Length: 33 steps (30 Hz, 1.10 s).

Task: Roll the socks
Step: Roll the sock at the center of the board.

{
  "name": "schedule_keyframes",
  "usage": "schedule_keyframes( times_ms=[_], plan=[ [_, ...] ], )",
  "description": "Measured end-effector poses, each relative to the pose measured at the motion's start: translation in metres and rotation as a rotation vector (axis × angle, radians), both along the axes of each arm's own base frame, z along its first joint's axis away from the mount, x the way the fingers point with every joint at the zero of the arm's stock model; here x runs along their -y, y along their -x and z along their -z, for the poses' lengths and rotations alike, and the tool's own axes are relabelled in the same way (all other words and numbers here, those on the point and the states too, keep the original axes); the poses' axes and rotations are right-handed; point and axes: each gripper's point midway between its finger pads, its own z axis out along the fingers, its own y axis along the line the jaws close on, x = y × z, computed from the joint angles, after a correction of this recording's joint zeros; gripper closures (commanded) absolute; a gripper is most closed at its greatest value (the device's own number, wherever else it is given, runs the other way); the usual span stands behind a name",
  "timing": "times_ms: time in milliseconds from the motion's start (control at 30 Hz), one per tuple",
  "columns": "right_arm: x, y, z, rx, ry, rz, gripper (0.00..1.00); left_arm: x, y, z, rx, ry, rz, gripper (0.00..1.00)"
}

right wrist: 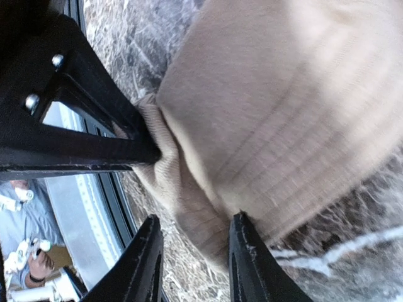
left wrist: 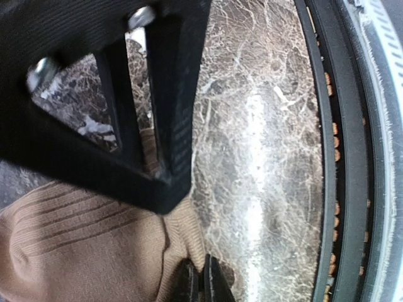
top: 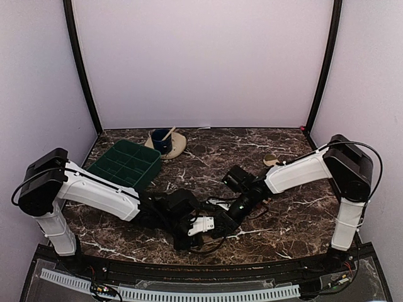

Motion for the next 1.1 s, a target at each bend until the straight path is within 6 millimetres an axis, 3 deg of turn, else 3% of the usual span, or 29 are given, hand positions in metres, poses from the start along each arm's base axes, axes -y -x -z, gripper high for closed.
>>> schedule_keyframes(
  times_ms=[333,800,967,1100],
  plan=[
    [0.020,-0.011,0.002,0.104,0.026,0.081,0.65,-0.006,0.003,0.000,-0.242,-0.022,-0.030,1.00],
    [0.038,-0.029,-0.018,0.348,-0.042,0.171,0.65,-0.014,-0.004,-0.004,-0.529,0.015,-0.142,1.00],
    [0.035,-0.035,-0.028,0.446,-0.059,0.181,0.66,-0.021,-0.005,-0.005,-0.639,0.035,-0.177,1.00],
    [0.025,-0.022,-0.027,0.527,-0.055,0.125,0.66,-0.025,-0.005,-0.004,-0.716,0.043,-0.197,1.00]
  ],
)
